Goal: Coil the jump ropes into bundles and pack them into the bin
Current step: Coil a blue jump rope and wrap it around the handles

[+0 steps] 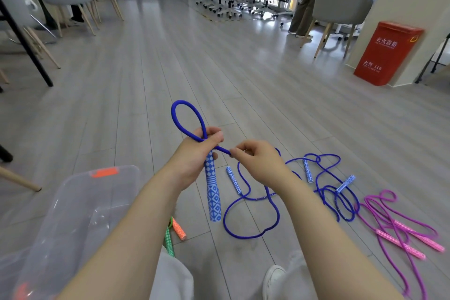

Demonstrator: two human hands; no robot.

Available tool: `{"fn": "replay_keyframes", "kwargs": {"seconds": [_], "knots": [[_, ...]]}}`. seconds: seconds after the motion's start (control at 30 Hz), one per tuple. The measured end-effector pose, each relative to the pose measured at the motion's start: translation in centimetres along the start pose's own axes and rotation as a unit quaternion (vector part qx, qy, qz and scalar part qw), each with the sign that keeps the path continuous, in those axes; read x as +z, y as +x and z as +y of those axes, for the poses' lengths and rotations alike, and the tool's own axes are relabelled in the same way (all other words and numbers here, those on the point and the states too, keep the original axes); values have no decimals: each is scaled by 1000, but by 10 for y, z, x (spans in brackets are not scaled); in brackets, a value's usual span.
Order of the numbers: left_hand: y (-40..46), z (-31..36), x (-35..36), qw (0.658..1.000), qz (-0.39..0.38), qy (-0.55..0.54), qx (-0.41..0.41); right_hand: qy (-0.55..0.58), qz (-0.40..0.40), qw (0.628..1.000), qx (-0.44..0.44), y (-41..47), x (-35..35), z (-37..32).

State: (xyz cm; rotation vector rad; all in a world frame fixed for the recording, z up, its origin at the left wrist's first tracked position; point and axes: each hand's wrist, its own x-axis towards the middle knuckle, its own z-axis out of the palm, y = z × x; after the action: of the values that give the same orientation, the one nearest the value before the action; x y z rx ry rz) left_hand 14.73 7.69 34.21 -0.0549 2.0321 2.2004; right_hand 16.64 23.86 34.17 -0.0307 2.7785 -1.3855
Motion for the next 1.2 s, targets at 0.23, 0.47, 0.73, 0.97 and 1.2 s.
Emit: {"fn": "replay_keyframes", "kwargs": {"seconds": [0.23,0.47,0.73,0.97,1.2], "knots": [[-4,-3,6,996,-66,60,-11,181,-1,982,47,-1,7,-12],[1,-10,7,997,-50,54,-6,153,-8,986,69,4,15,-8],[3,-1,2,986,-24,-162,10,-54,42,996,-53,-3,15,-6],[0,1,4,988,-4,-153,4,-156,-84,983,-53,-6,22,-7],[-1,0,4,988,20,-151,-9,-214,-152,965,-13,-3,15,2]]}}
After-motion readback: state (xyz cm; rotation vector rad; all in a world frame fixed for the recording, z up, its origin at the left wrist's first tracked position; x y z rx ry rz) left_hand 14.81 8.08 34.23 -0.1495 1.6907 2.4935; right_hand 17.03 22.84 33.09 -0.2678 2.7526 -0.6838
